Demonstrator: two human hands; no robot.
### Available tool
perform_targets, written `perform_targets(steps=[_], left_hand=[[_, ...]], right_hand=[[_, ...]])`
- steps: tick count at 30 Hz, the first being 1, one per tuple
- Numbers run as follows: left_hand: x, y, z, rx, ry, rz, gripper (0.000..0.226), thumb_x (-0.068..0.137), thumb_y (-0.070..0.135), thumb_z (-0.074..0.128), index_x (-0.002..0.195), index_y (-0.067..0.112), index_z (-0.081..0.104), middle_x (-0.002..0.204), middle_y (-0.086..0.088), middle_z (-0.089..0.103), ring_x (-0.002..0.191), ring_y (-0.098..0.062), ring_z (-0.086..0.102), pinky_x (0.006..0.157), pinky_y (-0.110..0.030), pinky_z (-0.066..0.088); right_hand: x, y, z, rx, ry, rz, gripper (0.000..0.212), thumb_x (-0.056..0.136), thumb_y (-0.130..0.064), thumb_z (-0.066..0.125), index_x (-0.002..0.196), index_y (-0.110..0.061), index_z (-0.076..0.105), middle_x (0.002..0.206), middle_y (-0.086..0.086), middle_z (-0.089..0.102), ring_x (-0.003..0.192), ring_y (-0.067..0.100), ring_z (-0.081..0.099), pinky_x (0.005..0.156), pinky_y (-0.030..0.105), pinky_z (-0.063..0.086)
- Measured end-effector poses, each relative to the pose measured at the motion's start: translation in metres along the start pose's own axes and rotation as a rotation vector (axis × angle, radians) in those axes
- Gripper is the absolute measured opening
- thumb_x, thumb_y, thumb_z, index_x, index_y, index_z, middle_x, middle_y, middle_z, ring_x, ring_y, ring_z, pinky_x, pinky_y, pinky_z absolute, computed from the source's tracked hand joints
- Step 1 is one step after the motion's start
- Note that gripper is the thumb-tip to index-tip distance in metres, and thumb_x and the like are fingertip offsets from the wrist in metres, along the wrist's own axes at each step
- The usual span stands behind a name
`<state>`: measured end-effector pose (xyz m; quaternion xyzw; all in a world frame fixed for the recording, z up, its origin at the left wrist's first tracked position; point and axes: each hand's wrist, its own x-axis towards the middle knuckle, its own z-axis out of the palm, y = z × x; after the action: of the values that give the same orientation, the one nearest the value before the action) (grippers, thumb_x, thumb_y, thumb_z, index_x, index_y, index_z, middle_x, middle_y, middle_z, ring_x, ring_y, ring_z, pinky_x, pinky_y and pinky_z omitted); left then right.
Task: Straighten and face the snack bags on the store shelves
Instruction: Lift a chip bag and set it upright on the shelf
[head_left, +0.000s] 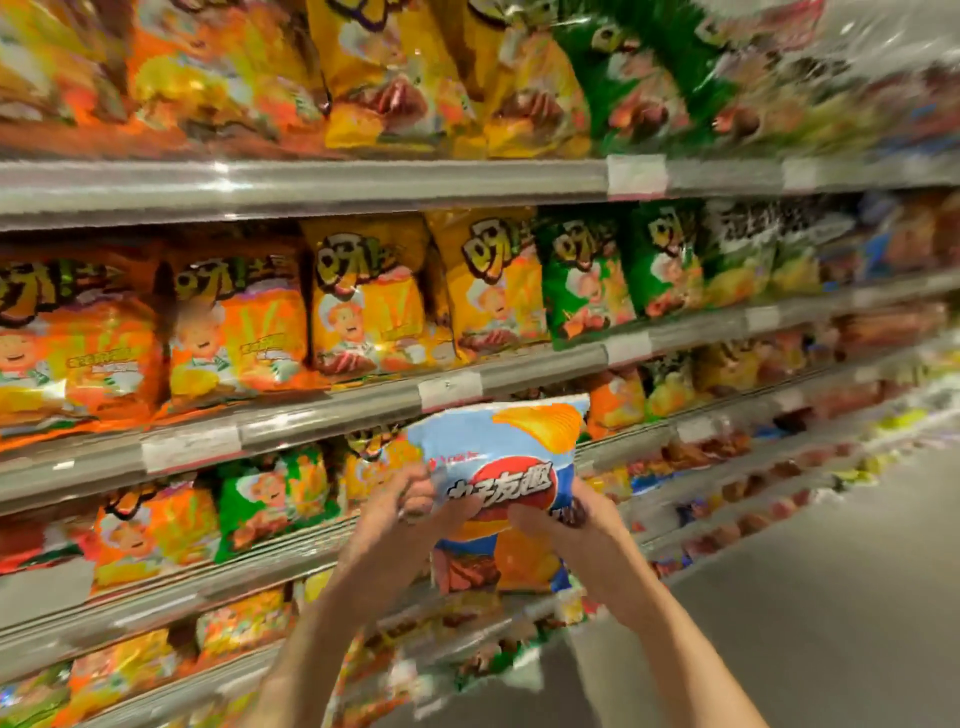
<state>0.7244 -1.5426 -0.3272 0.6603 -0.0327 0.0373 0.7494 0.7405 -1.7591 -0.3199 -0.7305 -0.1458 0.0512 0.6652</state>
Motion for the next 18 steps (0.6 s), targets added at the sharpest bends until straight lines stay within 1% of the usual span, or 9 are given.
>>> perform_targets(steps=[2,4,6,8,10,12,14,15,18], left_hand=[[0.022,0.003,0.029,-0.006,-0.029,-0.038,0.038,0.077,0.014,0.085,0.111,0.017,0.068,0.091,-0.008,0.052,0.08,-0.022,0.045,0.056,-0.016,0.042],[0.044,0.003,0.056,-0.002,-0.074,-0.04,0.037,0.081,0.012,0.081,0.115,0.009,0.065,0.095,-0.007,0.054,0.084,-0.025,0.044,0.06,-0.018,0.045],[0.067,0.003,0.083,0.006,-0.121,-0.033,0.038,0.08,0.016,0.079,0.113,0.005,0.065,0.09,-0.009,0.066,0.083,-0.026,0.058,0.069,-0.021,0.049],[0.091,-0.002,0.108,0.104,-0.12,0.001,0.033,0.08,0.026,0.077,0.108,0.011,0.068,0.092,0.001,0.077,0.086,-0.017,0.071,0.07,-0.021,0.054],[0.115,-0.01,0.134,0.231,-0.115,0.038,0.034,0.077,0.045,0.076,0.096,0.018,0.067,0.083,-0.005,0.07,0.079,-0.017,0.064,0.068,-0.027,0.049],[0.14,-0.02,0.159,0.226,-0.142,0.035,0.05,0.073,0.054,0.077,0.092,0.01,0.064,0.078,-0.017,0.059,0.07,-0.023,0.053,0.063,-0.035,0.04],[0.166,-0.031,0.185,0.21,-0.152,0.023,0.057,0.069,0.06,0.077,0.094,0.01,0.065,0.072,-0.011,0.058,0.06,-0.026,0.047,0.055,-0.031,0.037],[0.179,-0.035,0.198,0.234,-0.152,0.024,0.058,0.069,0.065,0.075,0.096,0.014,0.067,0.073,-0.007,0.062,0.059,-0.027,0.05,0.055,-0.029,0.04],[0.219,-0.039,0.242,0.265,-0.177,0.053,0.059,0.067,0.078,0.073,0.102,0.03,0.07,0.084,0.014,0.073,0.074,-0.006,0.067,0.066,-0.023,0.05]], right_hand=[[0.006,-0.001,-0.031,-0.029,0.061,0.016,0.032,0.079,-0.048,0.079,0.108,-0.037,0.076,0.107,-0.007,0.079,0.097,0.012,0.075,0.075,0.02,0.057],[0.013,0.001,-0.061,-0.036,0.108,0.034,0.029,0.08,-0.048,0.078,0.107,-0.037,0.076,0.103,-0.007,0.08,0.094,0.012,0.076,0.074,0.021,0.057],[0.022,0.004,-0.09,-0.048,0.158,0.045,0.032,0.079,-0.05,0.078,0.108,-0.037,0.075,0.103,-0.008,0.08,0.095,0.012,0.076,0.077,0.023,0.058],[0.031,0.008,-0.12,-0.053,0.196,0.047,0.027,0.08,-0.047,0.079,0.107,-0.041,0.075,0.103,-0.01,0.08,0.095,0.009,0.075,0.077,0.021,0.058],[0.042,0.014,-0.15,-0.061,0.216,0.057,0.027,0.081,-0.046,0.08,0.107,-0.044,0.074,0.105,-0.012,0.079,0.097,0.009,0.075,0.079,0.023,0.059],[0.055,0.021,-0.18,-0.056,0.232,0.083,0.03,0.083,-0.047,0.081,0.112,-0.041,0.074,0.109,-0.01,0.079,0.1,0.011,0.075,0.086,0.033,0.06],[0.067,0.03,-0.213,-0.046,0.254,0.103,0.035,0.082,-0.051,0.082,0.115,-0.039,0.074,0.11,-0.009,0.078,0.095,0.008,0.075,0.08,0.028,0.061],[0.074,0.033,-0.229,-0.052,0.27,0.112,0.04,0.08,-0.056,0.082,0.115,-0.04,0.073,0.111,-0.01,0.078,0.094,0.006,0.075,0.077,0.025,0.06],[0.1,0.04,-0.282,-0.107,0.323,0.12,0.057,0.068,-0.075,0.08,0.116,-0.046,0.071,0.115,-0.016,0.076,0.104,0.008,0.073,0.089,0.035,0.059]])
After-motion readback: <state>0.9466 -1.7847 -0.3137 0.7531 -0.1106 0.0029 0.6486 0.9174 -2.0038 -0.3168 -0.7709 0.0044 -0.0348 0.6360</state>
